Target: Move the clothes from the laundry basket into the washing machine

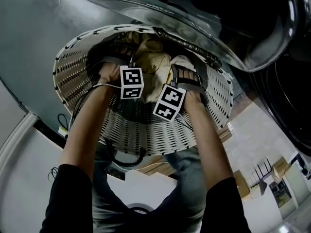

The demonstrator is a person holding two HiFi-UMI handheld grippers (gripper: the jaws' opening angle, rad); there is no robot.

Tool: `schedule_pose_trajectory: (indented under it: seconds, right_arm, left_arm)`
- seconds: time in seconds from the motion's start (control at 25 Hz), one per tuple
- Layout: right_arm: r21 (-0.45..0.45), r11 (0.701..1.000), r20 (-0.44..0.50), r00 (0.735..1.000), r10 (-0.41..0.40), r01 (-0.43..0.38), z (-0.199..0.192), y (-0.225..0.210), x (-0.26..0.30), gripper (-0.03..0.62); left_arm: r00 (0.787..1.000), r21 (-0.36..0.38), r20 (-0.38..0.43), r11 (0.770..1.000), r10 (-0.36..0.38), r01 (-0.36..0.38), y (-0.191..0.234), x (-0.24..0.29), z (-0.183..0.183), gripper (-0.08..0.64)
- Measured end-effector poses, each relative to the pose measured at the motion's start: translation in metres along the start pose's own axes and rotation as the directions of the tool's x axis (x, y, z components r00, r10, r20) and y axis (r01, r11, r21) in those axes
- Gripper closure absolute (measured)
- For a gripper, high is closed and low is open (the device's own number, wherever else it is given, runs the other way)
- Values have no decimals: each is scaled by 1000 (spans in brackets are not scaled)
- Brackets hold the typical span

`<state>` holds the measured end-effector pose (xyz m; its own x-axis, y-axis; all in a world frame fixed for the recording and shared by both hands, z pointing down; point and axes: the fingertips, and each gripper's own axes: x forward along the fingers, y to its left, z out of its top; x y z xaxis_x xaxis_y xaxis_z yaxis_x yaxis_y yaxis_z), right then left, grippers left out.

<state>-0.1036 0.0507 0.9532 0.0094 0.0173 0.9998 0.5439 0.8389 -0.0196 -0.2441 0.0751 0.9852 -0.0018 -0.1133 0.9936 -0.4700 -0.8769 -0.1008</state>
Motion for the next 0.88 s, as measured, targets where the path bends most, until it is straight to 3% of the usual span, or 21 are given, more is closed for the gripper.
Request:
schedule_pose_trajectory:
  seconds: [0.28,0.4,0.48,0.56,0.68,0.88]
  right_arm:
    - [79,996,-23,998,51,-49,-8,3,27,126]
    - [114,992,-24,998,63,-60,-9,2,29,173]
    - [148,988,-22,998,55,-51,-10,-1,28,267]
    - [207,978,-9,999,42,-39,-12,-7,23,378]
    - [290,957,27,1000,16,-23,-12,-14,9,459]
    - [332,943,97,994,-57,22,-3,-20,-37,486]
  left_arm:
    - [999,-78,-23,996,-49,47,-7,29,-2,74]
    - [998,-83,-28,995,-59,56,-14,30,-2,285]
    - [997,-86,-24,994,-75,73,-19,27,-1,408]
    - [996,-107,-16,990,-89,87,-20,21,-1,459]
    - [996,-148,6,985,-86,86,-15,5,-1,477]
    - [997,-197,39,978,-61,68,-7,-44,1,482]
